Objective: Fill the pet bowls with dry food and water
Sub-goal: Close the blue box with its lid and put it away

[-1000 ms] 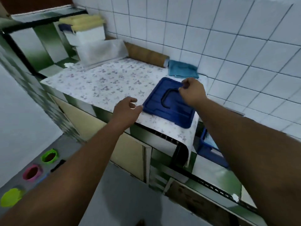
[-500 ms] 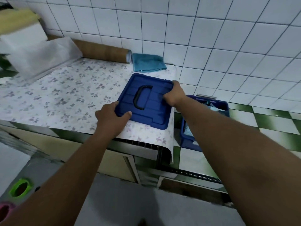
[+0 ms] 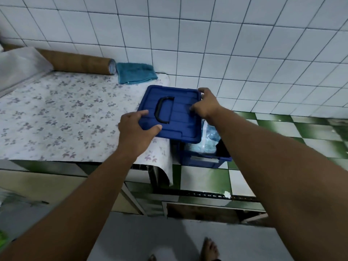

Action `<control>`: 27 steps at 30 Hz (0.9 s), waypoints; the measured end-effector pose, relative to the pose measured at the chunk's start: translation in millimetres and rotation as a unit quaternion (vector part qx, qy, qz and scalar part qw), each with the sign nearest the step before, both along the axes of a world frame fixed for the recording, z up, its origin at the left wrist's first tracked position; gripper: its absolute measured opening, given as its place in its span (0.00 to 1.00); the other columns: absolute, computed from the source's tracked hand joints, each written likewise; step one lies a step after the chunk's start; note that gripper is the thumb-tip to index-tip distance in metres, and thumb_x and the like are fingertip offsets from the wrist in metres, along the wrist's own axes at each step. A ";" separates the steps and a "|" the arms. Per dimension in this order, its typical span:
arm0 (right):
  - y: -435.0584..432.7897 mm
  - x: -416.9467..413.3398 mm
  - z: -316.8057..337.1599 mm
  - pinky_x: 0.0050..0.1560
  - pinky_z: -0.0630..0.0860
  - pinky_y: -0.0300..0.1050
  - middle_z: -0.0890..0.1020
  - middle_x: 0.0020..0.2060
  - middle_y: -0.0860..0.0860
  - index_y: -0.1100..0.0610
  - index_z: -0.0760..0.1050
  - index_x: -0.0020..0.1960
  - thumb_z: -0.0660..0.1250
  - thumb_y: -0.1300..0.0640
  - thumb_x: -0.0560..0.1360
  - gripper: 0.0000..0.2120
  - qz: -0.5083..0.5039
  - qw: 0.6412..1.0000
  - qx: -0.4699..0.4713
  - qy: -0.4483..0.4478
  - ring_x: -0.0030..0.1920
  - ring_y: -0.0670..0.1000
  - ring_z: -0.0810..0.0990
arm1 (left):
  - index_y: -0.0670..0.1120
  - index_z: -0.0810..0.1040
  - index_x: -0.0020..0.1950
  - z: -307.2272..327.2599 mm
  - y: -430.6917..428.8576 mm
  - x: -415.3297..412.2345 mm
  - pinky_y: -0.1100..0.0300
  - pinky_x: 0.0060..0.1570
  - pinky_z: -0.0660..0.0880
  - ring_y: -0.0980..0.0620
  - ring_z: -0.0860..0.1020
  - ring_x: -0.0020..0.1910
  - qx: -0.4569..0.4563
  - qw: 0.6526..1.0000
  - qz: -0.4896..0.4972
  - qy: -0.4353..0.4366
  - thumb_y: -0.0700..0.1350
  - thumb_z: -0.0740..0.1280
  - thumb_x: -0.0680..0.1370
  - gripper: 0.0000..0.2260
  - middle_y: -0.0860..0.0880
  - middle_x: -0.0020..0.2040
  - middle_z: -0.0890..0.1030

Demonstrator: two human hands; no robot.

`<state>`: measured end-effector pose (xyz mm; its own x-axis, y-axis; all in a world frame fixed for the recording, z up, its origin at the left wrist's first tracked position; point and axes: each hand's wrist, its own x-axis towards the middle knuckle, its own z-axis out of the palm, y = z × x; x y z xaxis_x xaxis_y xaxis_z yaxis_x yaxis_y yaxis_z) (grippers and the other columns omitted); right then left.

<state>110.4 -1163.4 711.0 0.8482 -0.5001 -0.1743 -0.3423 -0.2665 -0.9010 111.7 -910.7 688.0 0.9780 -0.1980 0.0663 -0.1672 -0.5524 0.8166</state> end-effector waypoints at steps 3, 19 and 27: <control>-37.8 -20.8 -4.1 0.50 0.83 0.61 0.76 0.54 0.55 0.54 0.65 0.71 0.68 0.72 0.70 0.33 -0.011 1.000 -0.003 -0.005 0.52 0.58 0.80 | 0.55 0.76 0.72 7.0 -40.8 -23.6 0.52 0.74 0.66 0.47 0.64 0.76 0.037 0.999 -0.029 0.021 0.60 0.80 0.69 0.34 0.48 0.75 0.66; -131.6 -65.9 -74.2 0.39 0.77 0.38 0.73 0.54 0.51 0.53 0.60 0.74 0.69 0.70 0.74 0.34 0.055 0.998 0.018 0.025 0.43 0.45 0.75 | 0.57 0.73 0.74 -54.7 -135.6 -87.1 0.46 0.76 0.64 0.49 0.54 0.80 0.082 0.992 -0.016 0.092 0.59 0.81 0.68 0.36 0.53 0.81 0.54; -128.6 -54.3 -89.2 0.63 0.76 0.47 0.74 0.66 0.54 0.58 0.54 0.80 0.72 0.65 0.73 0.41 0.069 0.993 -0.044 0.087 0.62 0.56 0.76 | 0.58 0.70 0.77 -68.2 -124.9 -78.5 0.45 0.78 0.62 0.49 0.53 0.81 0.131 0.986 -0.029 0.102 0.64 0.78 0.69 0.38 0.52 0.82 0.56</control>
<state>56.1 -1292.0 621.8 0.8707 -0.4012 -0.2845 -0.4453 -0.3976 -0.8023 33.2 -1035.5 619.7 0.9523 -0.2375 -0.1918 -0.0511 -0.7436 0.6667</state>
